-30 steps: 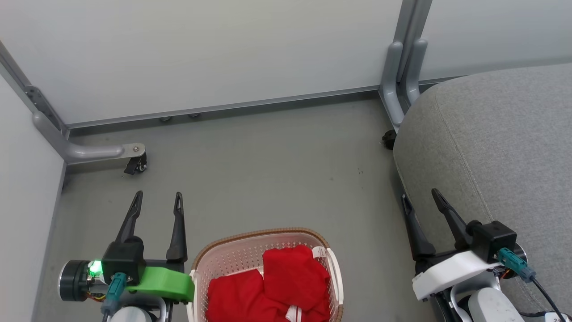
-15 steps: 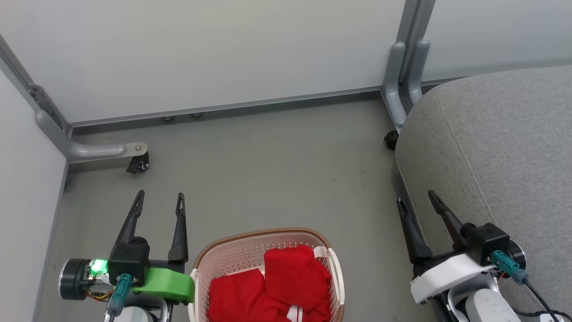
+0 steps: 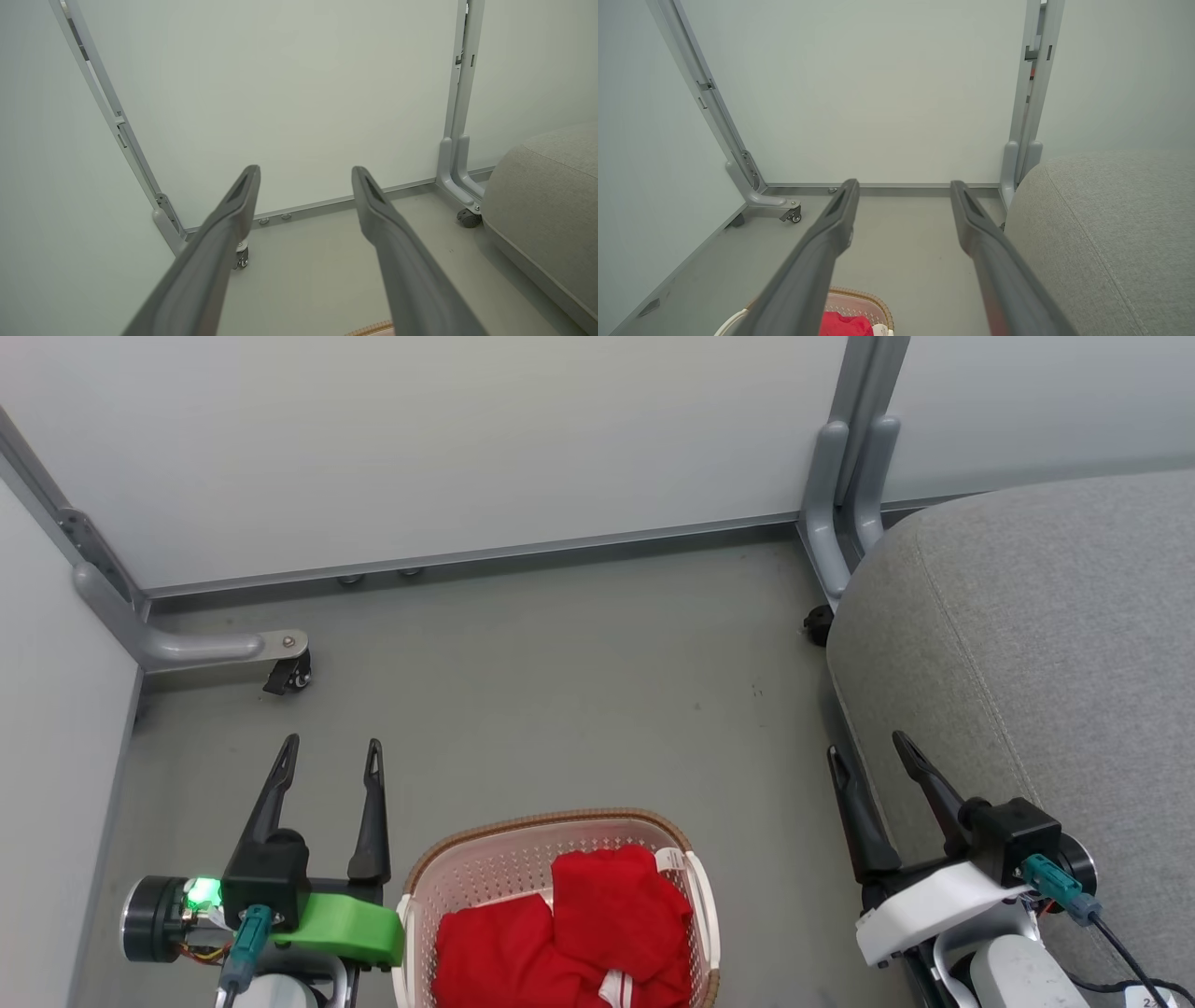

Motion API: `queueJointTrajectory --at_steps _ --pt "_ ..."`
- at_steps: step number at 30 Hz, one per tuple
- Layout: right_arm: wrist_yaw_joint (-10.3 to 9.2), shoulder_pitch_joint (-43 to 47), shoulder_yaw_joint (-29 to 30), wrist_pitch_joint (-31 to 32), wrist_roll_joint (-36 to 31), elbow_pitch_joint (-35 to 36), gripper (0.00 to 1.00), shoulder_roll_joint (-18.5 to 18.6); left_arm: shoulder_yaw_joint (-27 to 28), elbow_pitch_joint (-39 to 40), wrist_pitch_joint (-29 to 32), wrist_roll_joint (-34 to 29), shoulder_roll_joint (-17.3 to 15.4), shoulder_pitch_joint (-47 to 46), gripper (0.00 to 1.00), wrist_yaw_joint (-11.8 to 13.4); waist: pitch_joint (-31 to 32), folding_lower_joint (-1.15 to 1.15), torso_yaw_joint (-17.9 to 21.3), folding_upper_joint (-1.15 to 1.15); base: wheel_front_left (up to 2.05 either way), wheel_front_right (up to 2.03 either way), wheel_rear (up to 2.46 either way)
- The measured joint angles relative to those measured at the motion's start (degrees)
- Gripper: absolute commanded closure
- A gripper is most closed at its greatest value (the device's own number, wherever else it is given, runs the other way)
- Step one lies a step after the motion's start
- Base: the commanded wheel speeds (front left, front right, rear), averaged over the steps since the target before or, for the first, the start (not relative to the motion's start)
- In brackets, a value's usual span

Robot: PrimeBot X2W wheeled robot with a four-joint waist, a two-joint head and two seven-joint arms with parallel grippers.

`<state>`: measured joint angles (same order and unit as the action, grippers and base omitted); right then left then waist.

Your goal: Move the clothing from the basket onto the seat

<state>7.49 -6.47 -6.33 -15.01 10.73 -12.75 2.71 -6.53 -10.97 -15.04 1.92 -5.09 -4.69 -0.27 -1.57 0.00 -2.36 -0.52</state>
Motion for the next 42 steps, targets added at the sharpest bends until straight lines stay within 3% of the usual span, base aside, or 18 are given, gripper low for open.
queueJointTrajectory --at_steps 14,42 --pt "0.0 -2.79 -0.36 0.0 -0.25 1.34 0.0 0.01 -0.59 -1.47 -0.09 -0.41 -0.55 -3.8 0.0 -2.24 -3.93 0.0 3.15 0.0 0.0 0.0 0.0" --pt "0.01 -8.61 -1.51 -0.09 1.89 8.87 0.0 0.09 -2.79 -4.01 -0.09 -1.58 -4.56 -13.28 0.0 -5.12 -17.74 0.0 16.52 0.0 0.0 0.0 0.0"
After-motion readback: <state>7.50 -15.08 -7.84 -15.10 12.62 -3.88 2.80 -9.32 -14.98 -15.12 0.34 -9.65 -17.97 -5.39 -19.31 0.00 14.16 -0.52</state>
